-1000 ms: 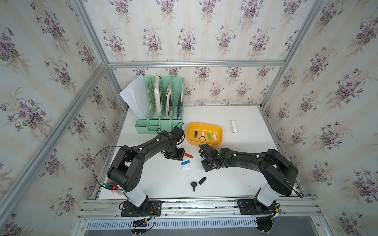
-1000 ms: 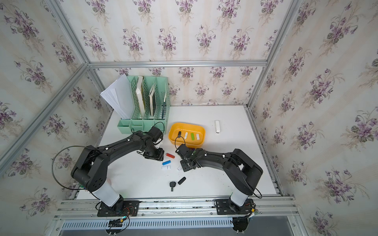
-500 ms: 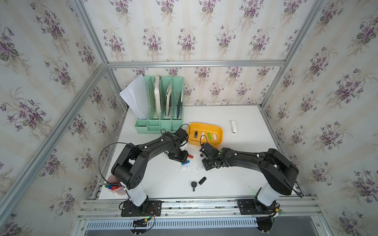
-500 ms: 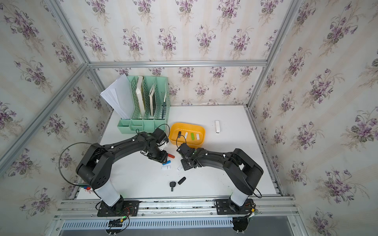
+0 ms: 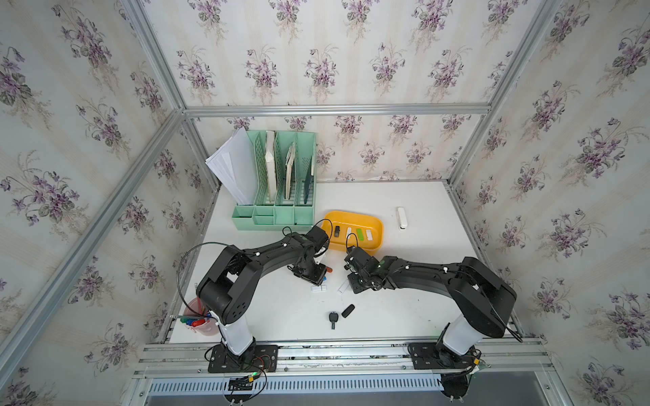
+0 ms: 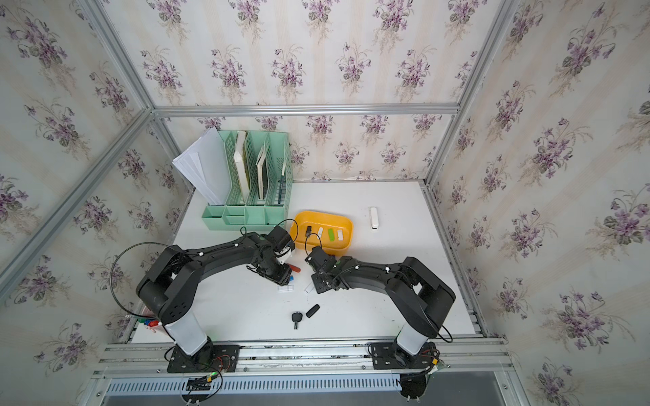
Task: Put the usb flash drive into the storage box
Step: Pick up the USB flash from the center of the board.
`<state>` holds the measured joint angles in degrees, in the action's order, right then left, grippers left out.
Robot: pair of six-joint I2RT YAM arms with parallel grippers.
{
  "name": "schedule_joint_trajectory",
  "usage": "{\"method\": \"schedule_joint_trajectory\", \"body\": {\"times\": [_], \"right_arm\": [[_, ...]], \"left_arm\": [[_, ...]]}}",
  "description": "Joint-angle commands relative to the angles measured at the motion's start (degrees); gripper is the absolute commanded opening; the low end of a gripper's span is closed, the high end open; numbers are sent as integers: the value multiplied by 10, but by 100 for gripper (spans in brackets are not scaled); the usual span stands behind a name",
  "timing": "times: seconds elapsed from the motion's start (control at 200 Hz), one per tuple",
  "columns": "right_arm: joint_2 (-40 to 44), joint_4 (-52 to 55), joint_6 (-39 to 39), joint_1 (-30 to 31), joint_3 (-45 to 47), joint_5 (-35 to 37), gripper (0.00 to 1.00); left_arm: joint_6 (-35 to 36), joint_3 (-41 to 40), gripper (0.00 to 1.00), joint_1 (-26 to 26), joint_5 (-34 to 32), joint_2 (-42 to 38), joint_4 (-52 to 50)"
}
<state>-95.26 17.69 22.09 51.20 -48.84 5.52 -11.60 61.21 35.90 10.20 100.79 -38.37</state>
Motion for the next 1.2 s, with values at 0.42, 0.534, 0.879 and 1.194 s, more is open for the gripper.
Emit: {"method": "schedule_joint_trajectory", "body": {"times": [0.42, 0.534, 0.879, 1.194], "right_arm": [[-5, 39, 7, 0, 13, -30, 27], [-5, 41, 6, -1, 13, -30, 27], [-6, 43, 5, 0, 14, -32, 26], [-6, 41, 5, -1, 15, -35, 24]], "left_arm": [[-2, 9, 53, 16, -33, 25, 27], [-3, 9, 49, 16, -34, 26, 26], [0, 16, 48, 16, -21, 31, 23], [-1, 14, 33, 20, -23, 34, 21]]}}
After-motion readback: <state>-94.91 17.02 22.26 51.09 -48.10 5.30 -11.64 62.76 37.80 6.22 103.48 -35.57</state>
